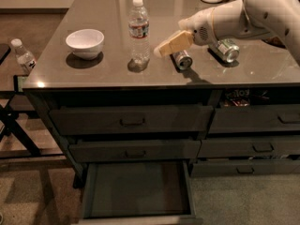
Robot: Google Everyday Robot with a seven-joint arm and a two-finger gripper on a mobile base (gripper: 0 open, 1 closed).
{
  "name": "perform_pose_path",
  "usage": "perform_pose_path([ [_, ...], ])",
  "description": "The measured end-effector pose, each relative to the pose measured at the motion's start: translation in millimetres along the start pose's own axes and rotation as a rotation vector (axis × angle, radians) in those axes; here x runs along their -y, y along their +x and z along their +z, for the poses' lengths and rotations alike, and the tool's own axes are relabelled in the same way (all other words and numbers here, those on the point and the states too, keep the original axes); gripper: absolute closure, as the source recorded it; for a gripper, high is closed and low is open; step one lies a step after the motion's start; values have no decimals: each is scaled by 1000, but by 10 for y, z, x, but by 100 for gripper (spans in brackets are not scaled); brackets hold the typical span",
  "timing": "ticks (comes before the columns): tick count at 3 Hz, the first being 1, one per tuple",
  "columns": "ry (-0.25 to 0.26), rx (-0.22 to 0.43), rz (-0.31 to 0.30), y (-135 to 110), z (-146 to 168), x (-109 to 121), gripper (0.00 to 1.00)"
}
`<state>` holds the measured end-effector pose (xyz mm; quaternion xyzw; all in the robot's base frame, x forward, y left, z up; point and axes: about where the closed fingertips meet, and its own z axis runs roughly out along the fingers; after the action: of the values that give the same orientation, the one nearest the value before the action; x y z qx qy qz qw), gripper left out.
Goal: Place water bottle into bottom drawer
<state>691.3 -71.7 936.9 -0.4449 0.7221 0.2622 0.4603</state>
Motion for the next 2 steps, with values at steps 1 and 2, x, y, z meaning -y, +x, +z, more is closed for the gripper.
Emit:
perform_pose_path([
  [1, -33, 49, 18, -9, 322, 45, 0],
  [2, -63, 77, 36, 0, 585, 134, 0],
])
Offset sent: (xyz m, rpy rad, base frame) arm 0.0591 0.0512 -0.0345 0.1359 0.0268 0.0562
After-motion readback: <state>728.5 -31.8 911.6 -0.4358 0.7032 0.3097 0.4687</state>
